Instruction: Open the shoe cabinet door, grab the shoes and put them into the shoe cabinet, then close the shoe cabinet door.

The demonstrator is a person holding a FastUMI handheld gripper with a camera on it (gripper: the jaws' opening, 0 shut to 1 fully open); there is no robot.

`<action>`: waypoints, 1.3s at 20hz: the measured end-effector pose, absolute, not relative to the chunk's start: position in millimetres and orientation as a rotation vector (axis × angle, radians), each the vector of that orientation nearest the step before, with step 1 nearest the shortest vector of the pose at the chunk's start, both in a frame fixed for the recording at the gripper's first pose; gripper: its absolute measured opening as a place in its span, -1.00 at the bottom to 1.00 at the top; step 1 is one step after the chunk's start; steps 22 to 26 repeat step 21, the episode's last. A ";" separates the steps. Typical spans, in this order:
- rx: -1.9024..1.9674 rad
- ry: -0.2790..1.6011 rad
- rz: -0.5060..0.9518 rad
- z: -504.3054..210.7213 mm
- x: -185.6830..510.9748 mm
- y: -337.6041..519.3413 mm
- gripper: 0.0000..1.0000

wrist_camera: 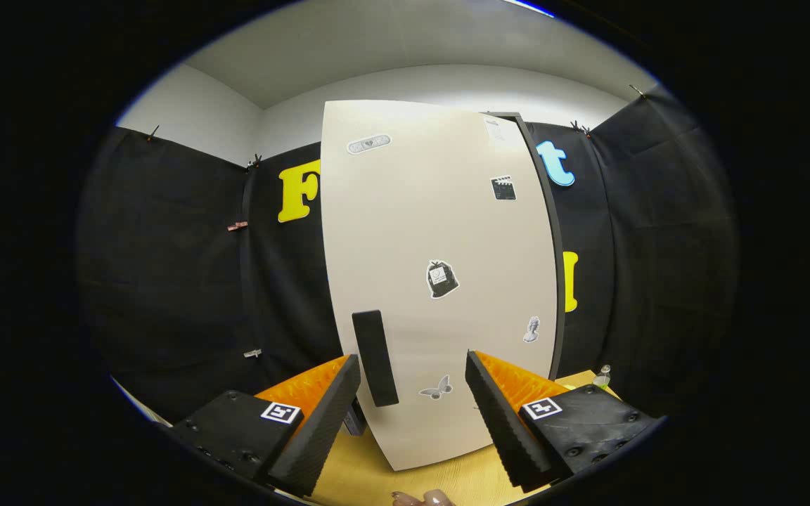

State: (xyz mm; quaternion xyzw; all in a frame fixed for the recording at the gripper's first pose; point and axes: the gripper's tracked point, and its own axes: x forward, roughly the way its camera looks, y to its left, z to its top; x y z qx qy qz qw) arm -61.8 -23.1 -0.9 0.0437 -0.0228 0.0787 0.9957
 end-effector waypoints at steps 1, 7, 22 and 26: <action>0.084 -0.046 0.156 -0.1 -69.0 -23.2 0.97; 0.044 -0.031 0.149 -5.8 -81.5 -17.6 0.97; 0.022 -0.019 0.110 -9.7 -81.9 -23.6 0.97; 0.022 -0.019 0.110 -9.7 -81.9 -23.6 0.97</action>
